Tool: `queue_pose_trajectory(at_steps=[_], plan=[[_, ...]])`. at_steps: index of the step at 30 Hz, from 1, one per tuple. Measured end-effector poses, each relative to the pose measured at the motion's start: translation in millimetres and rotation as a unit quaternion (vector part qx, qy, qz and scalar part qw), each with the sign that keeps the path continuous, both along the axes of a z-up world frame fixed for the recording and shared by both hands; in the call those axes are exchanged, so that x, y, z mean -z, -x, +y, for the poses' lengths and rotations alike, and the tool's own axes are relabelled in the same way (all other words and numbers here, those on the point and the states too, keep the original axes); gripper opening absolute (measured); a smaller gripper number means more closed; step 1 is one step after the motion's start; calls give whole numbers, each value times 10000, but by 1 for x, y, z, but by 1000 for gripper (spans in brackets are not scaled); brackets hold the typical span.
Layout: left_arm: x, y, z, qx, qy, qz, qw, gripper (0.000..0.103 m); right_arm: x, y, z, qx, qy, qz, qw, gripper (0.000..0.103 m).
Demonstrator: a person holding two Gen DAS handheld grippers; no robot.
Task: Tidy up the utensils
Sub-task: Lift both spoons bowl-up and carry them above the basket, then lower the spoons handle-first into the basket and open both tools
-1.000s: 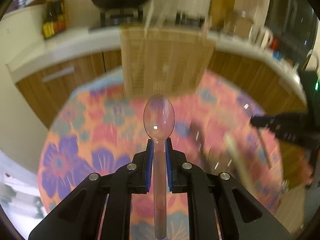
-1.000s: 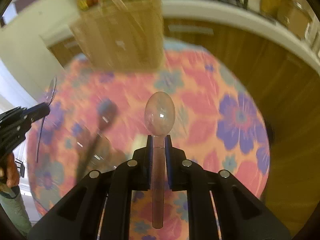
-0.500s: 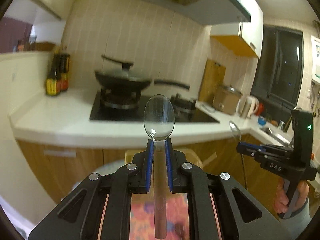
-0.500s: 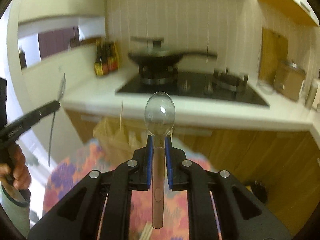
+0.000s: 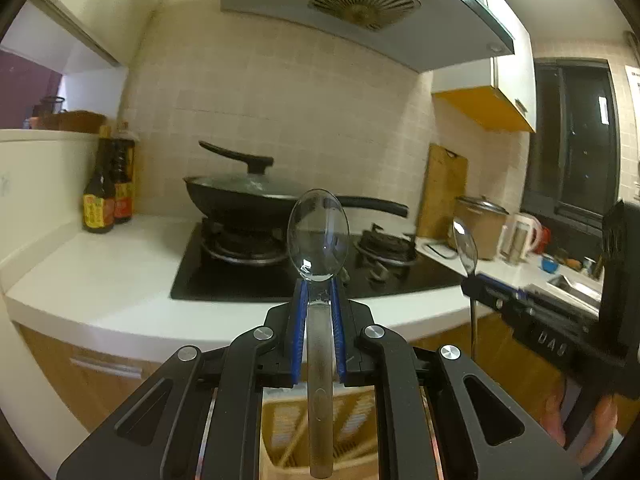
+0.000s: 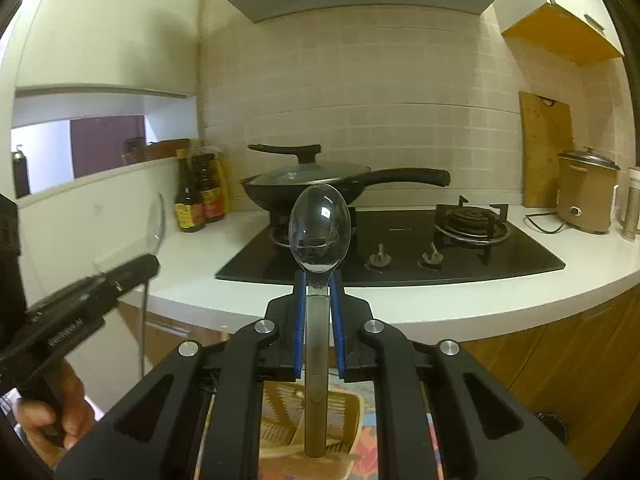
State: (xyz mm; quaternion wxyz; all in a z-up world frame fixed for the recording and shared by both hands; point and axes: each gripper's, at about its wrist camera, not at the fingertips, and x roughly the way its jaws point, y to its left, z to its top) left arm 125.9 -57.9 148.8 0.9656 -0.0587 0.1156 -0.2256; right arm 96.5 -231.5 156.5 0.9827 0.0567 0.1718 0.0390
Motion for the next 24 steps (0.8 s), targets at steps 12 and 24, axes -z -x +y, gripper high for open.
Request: queue_pose_trajectory(at_steps=[12, 24], plan=[[37, -24, -3, -30, 125, 104, 9999, 11, 36, -20, 5, 152, 29, 68, 9999, 10], [54, -15, 6, 140, 89, 401, 9991, 11, 45, -16, 15, -2, 178, 524, 9985, 10]])
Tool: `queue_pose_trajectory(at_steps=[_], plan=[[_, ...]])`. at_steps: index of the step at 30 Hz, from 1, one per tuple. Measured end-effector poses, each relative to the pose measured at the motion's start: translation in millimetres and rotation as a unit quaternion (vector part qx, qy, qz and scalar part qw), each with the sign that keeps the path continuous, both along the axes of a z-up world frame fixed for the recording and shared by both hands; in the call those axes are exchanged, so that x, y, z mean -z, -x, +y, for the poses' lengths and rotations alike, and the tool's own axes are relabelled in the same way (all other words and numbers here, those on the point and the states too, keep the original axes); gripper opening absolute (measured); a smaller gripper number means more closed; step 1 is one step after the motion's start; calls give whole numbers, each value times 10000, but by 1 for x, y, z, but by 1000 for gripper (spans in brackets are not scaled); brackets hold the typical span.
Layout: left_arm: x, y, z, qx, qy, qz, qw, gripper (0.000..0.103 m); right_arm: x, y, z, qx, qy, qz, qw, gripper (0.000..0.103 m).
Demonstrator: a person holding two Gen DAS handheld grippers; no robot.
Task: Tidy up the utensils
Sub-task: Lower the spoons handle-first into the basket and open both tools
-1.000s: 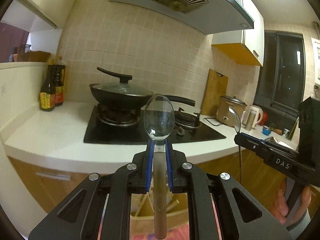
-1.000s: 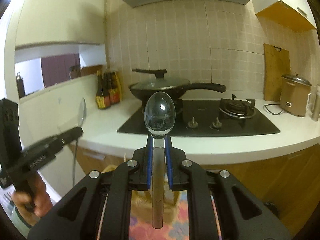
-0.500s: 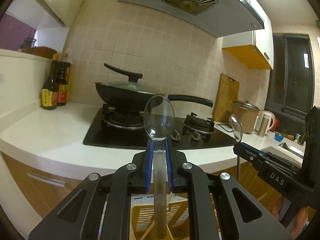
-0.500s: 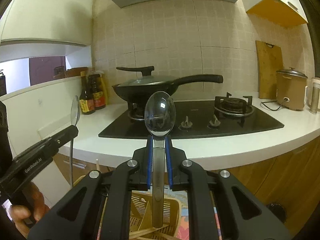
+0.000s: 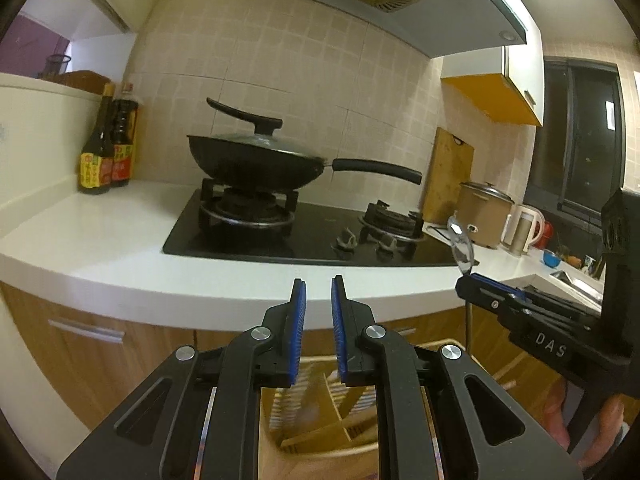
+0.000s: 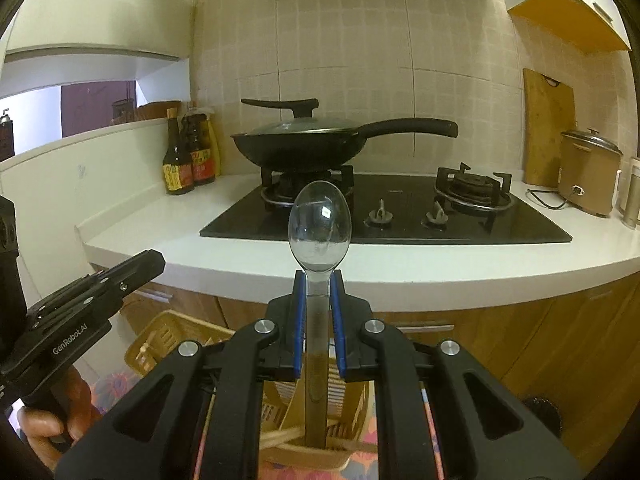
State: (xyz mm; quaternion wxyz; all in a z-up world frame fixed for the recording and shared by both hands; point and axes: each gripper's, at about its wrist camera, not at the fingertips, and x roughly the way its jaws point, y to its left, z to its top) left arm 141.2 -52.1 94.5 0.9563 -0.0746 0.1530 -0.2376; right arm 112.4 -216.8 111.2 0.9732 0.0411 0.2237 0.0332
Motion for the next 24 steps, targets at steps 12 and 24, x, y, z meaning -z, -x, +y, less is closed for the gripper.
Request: queue_pose_trajectory(at_steps=[12, 24], plan=[[-8, 41, 36, 227, 239, 247, 9992, 58, -18, 40, -3, -131, -144, 184, 9996, 33], [-30, 116, 71, 264, 173, 303, 9990, 59, -51, 120, -10, -44, -81, 84, 9999, 33]])
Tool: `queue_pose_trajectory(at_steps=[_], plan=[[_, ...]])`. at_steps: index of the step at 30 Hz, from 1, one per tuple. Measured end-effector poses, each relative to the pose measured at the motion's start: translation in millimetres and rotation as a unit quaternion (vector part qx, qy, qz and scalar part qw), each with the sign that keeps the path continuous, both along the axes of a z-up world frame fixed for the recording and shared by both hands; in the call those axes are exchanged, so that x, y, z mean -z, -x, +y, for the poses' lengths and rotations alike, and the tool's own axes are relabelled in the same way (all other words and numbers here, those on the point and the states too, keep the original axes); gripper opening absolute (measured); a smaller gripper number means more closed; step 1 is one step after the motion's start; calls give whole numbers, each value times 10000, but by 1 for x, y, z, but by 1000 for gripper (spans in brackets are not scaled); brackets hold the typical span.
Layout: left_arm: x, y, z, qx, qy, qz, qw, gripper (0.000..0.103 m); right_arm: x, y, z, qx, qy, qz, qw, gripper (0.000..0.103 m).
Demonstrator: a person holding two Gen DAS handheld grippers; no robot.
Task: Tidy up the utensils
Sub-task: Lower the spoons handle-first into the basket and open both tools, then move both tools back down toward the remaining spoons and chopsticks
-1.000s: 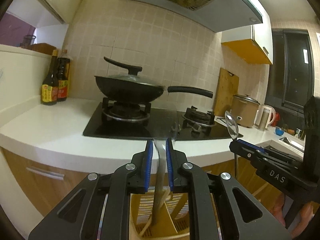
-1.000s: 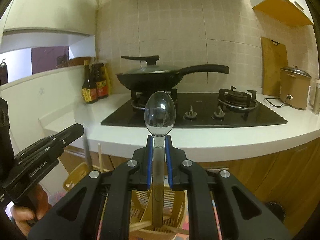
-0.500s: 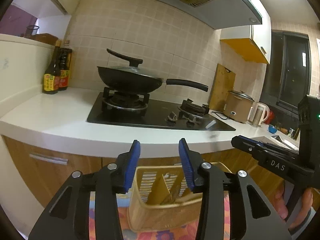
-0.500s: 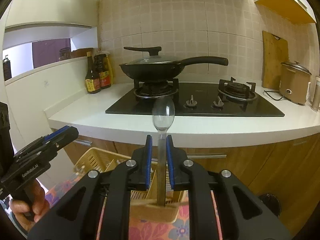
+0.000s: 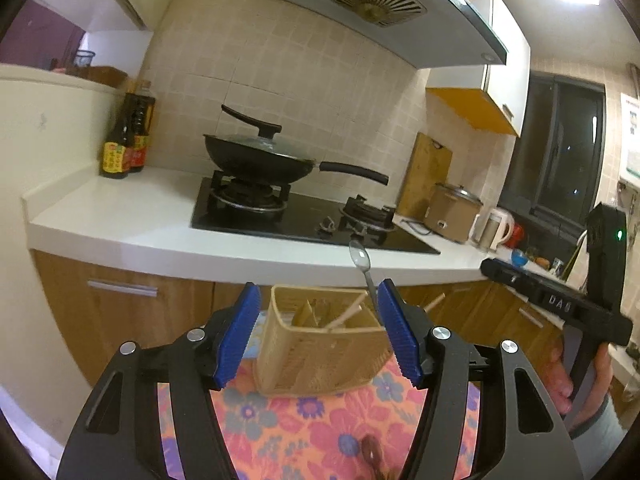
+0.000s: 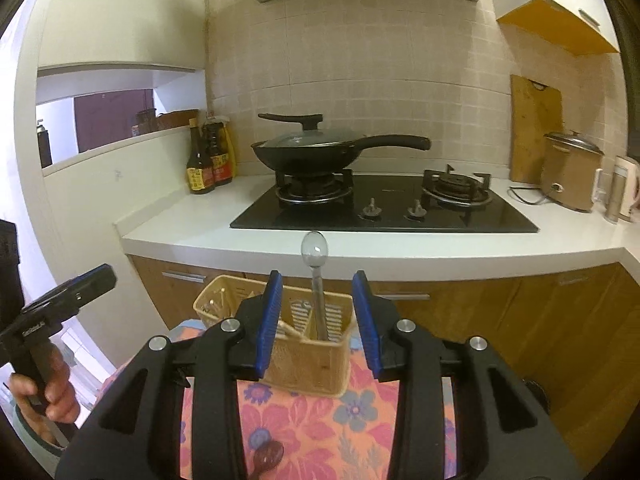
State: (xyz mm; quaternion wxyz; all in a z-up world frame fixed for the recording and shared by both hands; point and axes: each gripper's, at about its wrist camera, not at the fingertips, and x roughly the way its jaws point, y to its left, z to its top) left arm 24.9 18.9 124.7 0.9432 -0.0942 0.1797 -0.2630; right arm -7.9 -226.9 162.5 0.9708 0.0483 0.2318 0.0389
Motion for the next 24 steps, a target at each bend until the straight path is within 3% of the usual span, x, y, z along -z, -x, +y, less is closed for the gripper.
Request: queue_pose_trajectory(at_steps=[6, 11, 13, 18, 24], plan=[[-9, 41, 10, 74, -92, 59, 9999, 62, -18, 25, -2, 56, 108, 353, 9993, 33], [-22, 58, 12, 241, 13, 135, 9996, 62, -27, 14, -5, -13, 133, 872, 9961, 36], [-23, 60, 6, 295, -71, 196, 9993, 63, -24, -7, -7, -143, 57, 1176, 9929, 43], [-15, 47, -12, 343, -407, 296, 9981, 67, 1, -80, -6, -251, 99, 1778, 9837, 43], [7, 6, -26, 434, -584, 516, 9960, 67, 47, -164, -5, -574, -304, 2706, 9605, 43]])
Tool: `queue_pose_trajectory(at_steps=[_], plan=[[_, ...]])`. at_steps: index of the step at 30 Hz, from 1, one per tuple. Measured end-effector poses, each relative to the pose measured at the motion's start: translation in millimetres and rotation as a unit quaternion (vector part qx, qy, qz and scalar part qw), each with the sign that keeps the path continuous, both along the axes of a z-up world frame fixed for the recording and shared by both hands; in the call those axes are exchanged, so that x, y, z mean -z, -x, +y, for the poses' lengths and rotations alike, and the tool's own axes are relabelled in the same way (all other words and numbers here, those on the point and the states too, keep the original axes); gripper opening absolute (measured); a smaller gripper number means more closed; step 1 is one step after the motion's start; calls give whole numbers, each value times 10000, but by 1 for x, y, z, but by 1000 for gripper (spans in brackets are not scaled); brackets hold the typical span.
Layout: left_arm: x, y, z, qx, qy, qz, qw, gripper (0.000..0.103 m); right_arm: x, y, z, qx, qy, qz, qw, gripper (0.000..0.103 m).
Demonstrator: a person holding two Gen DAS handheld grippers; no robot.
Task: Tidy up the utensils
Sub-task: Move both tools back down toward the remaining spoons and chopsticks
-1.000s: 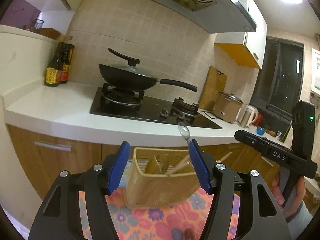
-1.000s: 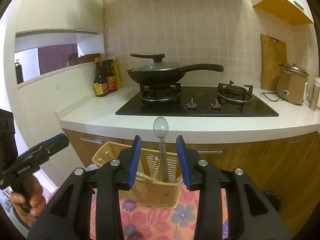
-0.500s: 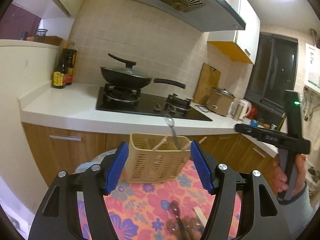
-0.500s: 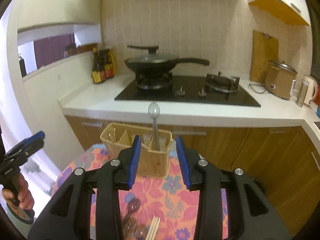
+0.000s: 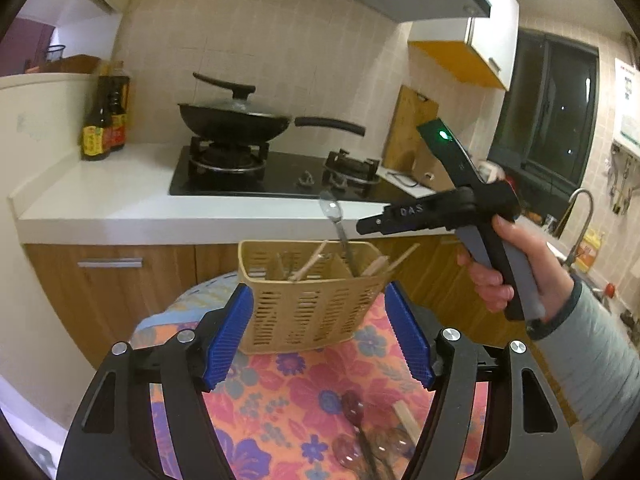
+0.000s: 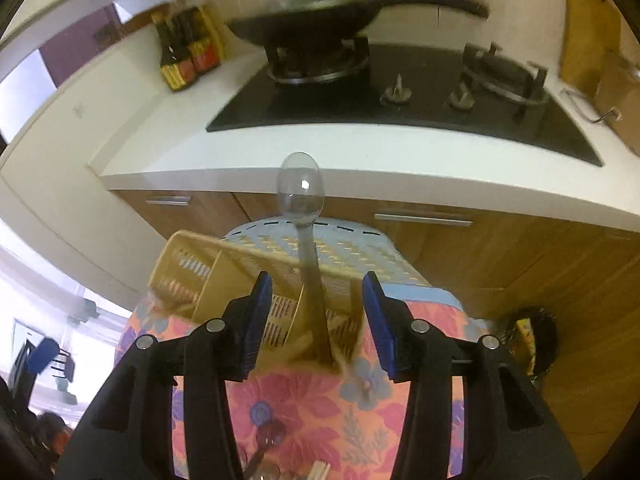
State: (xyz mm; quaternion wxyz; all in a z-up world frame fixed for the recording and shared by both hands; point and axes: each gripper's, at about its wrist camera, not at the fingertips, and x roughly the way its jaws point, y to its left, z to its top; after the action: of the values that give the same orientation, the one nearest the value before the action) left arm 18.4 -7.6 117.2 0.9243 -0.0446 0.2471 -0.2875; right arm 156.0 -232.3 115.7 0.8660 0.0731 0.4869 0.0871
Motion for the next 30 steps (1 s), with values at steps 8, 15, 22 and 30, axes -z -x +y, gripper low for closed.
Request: queue_pose_trajectory(at_steps=[8, 15, 22, 30], plan=[[20, -35, 8, -88, 144, 278, 9995, 67, 18, -51, 24, -51, 350, 423, 9985, 39], [31, -45, 6, -157, 74, 447, 9989, 67, 7, -32, 24, -73, 464, -102, 9988, 9], [41, -43, -12, -99, 41, 489, 9987, 67, -20, 19, 16, -46, 422, -1722, 9841, 9], [53, -38, -12, -114, 35, 669, 9977, 67, 2, 35, 2, 32, 48, -1924, 9813, 19]])
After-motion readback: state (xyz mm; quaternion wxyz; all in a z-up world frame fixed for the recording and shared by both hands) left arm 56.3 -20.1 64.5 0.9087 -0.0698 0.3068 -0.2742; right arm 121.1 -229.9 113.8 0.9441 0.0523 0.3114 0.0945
